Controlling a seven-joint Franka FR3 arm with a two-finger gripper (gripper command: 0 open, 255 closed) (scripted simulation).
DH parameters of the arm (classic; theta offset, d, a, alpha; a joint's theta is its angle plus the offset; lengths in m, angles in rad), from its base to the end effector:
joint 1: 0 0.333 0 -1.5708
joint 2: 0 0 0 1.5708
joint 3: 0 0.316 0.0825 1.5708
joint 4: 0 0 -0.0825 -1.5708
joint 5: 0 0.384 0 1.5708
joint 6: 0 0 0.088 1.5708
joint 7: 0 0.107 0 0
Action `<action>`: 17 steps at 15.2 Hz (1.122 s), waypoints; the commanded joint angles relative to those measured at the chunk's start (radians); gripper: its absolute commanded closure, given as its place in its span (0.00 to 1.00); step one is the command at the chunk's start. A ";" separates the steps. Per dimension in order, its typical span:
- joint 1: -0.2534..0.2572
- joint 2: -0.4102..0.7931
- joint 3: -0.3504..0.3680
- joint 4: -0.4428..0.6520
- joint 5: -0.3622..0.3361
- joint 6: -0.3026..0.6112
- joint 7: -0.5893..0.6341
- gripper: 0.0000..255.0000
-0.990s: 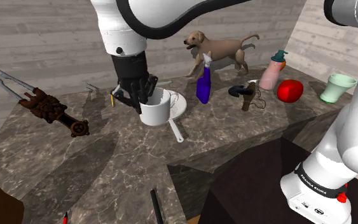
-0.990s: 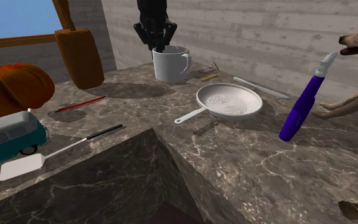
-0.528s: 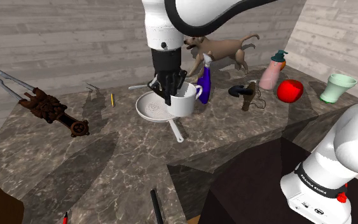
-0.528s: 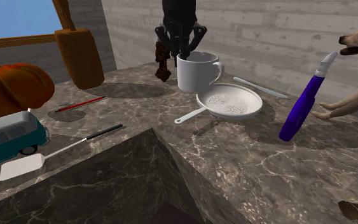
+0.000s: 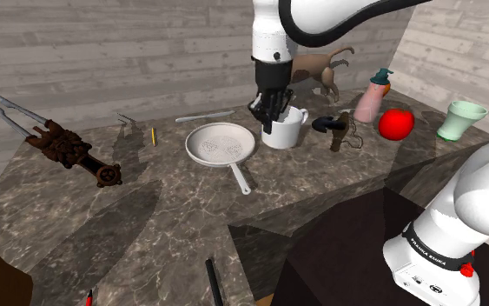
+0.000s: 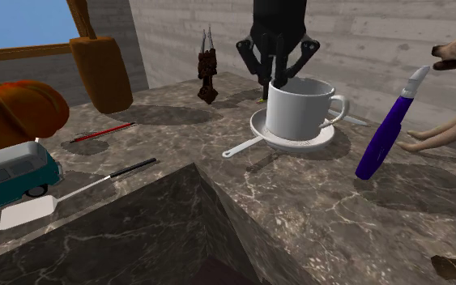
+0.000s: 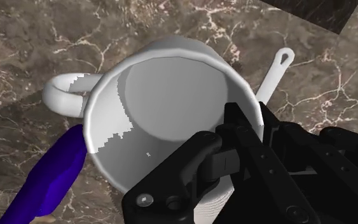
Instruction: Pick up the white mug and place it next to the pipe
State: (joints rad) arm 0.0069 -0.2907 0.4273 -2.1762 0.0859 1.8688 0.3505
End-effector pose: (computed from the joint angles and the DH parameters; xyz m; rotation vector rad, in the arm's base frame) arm 0.4186 0.2148 0.4972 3.0912 0.0594 -0.0354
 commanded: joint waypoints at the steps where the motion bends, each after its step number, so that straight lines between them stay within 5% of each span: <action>1: -0.012 -0.050 -0.038 -0.045 0.007 -0.004 -0.058 1.00; 17: -0.134 -0.304 -0.345 -0.282 -0.090 -0.022 -0.449 1.00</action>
State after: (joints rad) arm -0.1167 -0.5843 0.1027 -2.4473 0.0072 1.8459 -0.0726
